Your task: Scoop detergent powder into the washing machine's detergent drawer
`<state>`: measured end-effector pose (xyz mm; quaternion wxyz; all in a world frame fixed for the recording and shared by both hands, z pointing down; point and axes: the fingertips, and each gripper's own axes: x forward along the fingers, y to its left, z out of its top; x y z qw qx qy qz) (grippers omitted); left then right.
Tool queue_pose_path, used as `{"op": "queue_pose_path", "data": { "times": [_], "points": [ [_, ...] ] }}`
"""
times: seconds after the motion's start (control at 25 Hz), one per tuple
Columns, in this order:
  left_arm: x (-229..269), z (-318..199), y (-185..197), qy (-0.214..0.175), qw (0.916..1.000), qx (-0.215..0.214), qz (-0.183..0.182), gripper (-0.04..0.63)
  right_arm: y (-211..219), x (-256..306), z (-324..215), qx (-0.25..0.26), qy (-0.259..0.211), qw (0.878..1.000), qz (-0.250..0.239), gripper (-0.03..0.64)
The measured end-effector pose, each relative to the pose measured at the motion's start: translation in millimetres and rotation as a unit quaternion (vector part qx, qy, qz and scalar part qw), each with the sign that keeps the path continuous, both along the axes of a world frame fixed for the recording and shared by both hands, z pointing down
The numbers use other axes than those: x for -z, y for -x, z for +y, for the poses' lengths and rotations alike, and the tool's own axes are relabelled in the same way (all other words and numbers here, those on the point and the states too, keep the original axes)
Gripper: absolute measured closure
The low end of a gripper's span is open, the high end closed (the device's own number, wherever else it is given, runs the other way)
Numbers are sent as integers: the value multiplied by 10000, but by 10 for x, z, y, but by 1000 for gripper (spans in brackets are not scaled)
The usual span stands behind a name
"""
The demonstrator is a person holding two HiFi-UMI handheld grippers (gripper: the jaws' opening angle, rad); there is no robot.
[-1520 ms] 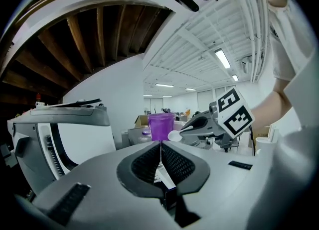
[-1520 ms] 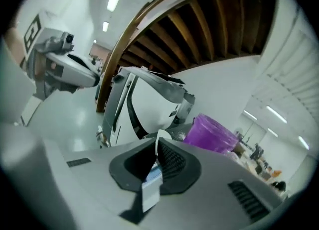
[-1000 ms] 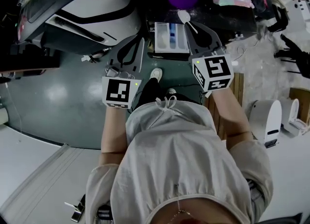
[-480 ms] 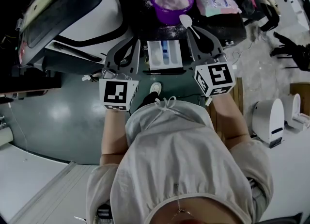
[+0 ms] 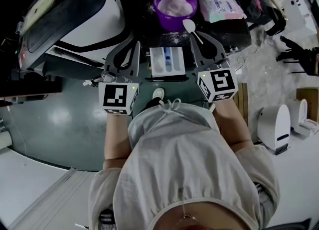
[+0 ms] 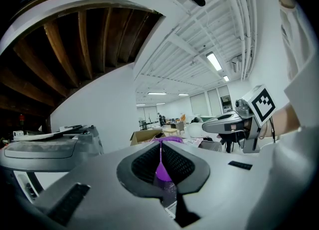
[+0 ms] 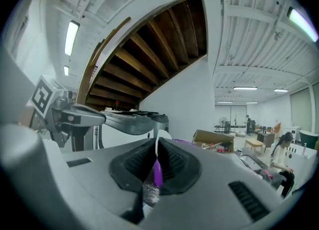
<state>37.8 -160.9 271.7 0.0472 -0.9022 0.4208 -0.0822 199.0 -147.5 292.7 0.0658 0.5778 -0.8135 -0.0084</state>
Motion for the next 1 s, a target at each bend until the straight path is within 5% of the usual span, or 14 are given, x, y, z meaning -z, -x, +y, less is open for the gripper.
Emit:
{"op": "queue_pose_path", "data": {
  "times": [1.0],
  "points": [
    [52,-86,228,-8,9997,186,169,569,129,131,31,44,-230,9996,158,611]
  ]
}}
